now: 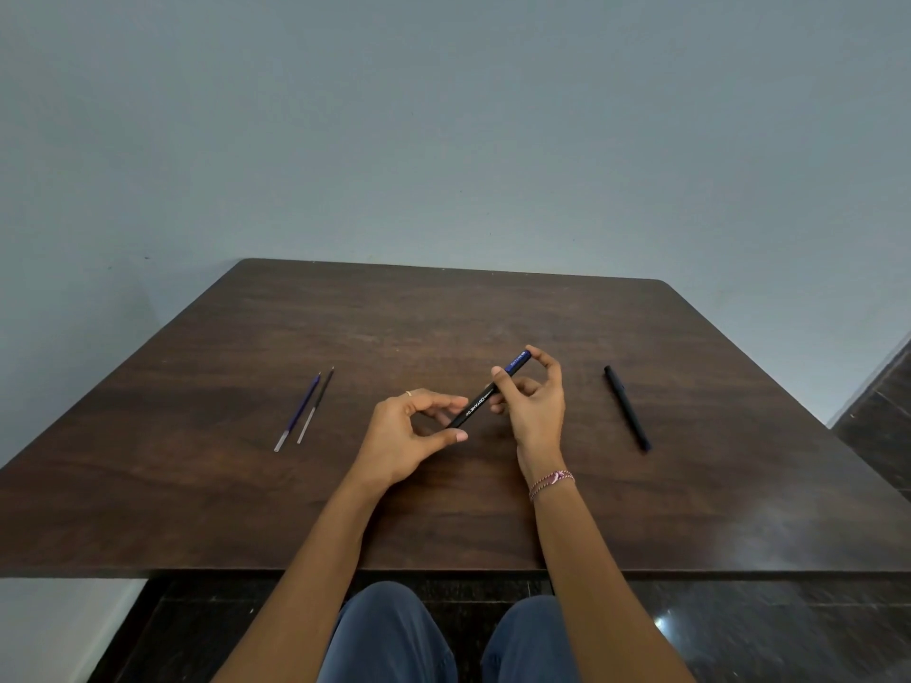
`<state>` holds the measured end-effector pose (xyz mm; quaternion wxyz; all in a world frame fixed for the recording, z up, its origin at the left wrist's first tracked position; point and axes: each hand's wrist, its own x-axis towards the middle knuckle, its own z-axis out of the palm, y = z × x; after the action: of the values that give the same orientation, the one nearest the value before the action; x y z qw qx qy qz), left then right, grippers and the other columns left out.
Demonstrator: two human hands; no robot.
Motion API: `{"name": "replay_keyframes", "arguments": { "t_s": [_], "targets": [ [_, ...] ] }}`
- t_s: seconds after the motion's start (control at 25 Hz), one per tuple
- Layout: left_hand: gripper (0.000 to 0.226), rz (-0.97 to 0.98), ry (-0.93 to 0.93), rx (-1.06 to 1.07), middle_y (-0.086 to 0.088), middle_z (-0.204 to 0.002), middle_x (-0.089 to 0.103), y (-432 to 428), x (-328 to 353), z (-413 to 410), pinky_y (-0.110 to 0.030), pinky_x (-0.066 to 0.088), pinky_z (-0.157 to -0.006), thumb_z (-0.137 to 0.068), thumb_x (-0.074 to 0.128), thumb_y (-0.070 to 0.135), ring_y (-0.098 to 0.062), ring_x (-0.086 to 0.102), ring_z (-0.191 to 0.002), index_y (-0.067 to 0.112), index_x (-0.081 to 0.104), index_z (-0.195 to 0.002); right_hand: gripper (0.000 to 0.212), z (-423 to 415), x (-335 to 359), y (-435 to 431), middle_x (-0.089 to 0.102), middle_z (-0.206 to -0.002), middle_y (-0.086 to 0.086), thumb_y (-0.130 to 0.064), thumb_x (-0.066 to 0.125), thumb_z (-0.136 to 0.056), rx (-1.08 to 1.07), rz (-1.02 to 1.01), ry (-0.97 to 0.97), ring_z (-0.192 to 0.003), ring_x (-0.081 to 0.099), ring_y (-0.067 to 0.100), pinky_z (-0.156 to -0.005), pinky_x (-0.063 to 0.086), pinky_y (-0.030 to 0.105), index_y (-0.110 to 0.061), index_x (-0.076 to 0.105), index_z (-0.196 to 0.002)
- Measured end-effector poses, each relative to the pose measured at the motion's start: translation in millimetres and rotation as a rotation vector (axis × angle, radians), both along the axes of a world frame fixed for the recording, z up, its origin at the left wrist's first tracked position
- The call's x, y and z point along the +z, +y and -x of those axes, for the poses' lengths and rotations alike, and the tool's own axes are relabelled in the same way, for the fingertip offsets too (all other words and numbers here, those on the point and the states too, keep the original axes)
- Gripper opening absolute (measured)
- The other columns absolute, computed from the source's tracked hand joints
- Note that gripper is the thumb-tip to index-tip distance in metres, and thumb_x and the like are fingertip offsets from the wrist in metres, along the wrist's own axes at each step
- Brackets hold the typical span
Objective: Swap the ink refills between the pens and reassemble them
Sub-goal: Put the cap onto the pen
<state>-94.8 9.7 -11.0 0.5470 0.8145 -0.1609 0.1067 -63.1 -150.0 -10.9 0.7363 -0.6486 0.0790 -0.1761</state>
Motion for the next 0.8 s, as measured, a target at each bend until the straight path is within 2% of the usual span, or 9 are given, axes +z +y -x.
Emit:
{"name": "replay_keyframes", "arguments": {
  "t_s": [0.12, 0.2, 0.28, 0.52, 0.8],
  "targets": [
    [0.038, 0.021, 0.038, -0.032, 0.008, -0.092, 0.070, -0.3, 1.1, 1.4, -0.016, 0.052, -0.071, -0.064, 0.082, 0.007, -0.002, 0.064, -0.083, 0.021, 0.072, -0.098, 0.046, 1.2, 1.9, 0.7, 0.066, -0.066, 0.006, -0.014, 0.070, -0.083, -0.019, -0.024, -0.002, -0.047, 0.059, 0.008, -0.054, 0.051, 0.023, -0.024, 0.048, -0.122],
    [0.038, 0.041, 0.072, -0.041, 0.005, -0.090, 0.071, -0.5, 2.2, 2.3, -0.016, 0.053, -0.072, -0.063, 0.083, 0.009, -0.004, 0.066, -0.080, 0.021, 0.072, -0.097, 0.044, 2.8, 4.8, 1.1, 0.069, -0.070, 0.005, -0.016, 0.069, -0.084, 0.015, -0.053, 0.012, -0.044, 0.057, 0.008, -0.041, 0.041, 0.018, -0.024, 0.046, -0.121],
    [0.037, 0.063, 0.116, -0.042, 0.003, -0.084, 0.072, -0.6, 3.6, 3.7, -0.016, 0.053, -0.074, -0.062, 0.083, 0.010, -0.006, 0.068, -0.074, 0.022, 0.072, -0.096, 0.044, 4.4, 7.5, 0.8, 0.071, -0.073, 0.005, -0.018, 0.069, -0.085, 0.058, -0.091, 0.035, -0.042, 0.056, 0.008, -0.035, 0.032, 0.017, -0.025, 0.043, -0.119],
    [0.033, 0.131, 0.190, -0.087, 0.002, -0.068, 0.072, -1.4, 5.3, 6.8, -0.018, 0.055, -0.065, -0.062, 0.082, 0.001, -0.015, 0.070, -0.062, 0.015, 0.073, -0.091, 0.047, 3.5, 8.0, -0.8, 0.066, -0.068, 0.006, -0.002, 0.063, -0.086, 0.135, -0.126, 0.102, -0.039, 0.049, 0.007, -0.038, 0.032, 0.018, -0.018, 0.035, -0.120],
    [0.033, 0.112, 0.180, -0.127, -0.009, -0.077, 0.072, -2.4, 4.2, 4.7, -0.020, 0.055, -0.063, -0.061, 0.082, 0.000, -0.013, 0.069, -0.068, 0.015, 0.073, -0.089, 0.047, 0.2, 6.2, -4.5, 0.062, -0.067, 0.008, 0.003, 0.058, -0.087, 0.150, -0.102, 0.134, -0.037, 0.045, 0.007, -0.036, 0.030, 0.018, -0.018, 0.031, -0.119]
  ]
}}
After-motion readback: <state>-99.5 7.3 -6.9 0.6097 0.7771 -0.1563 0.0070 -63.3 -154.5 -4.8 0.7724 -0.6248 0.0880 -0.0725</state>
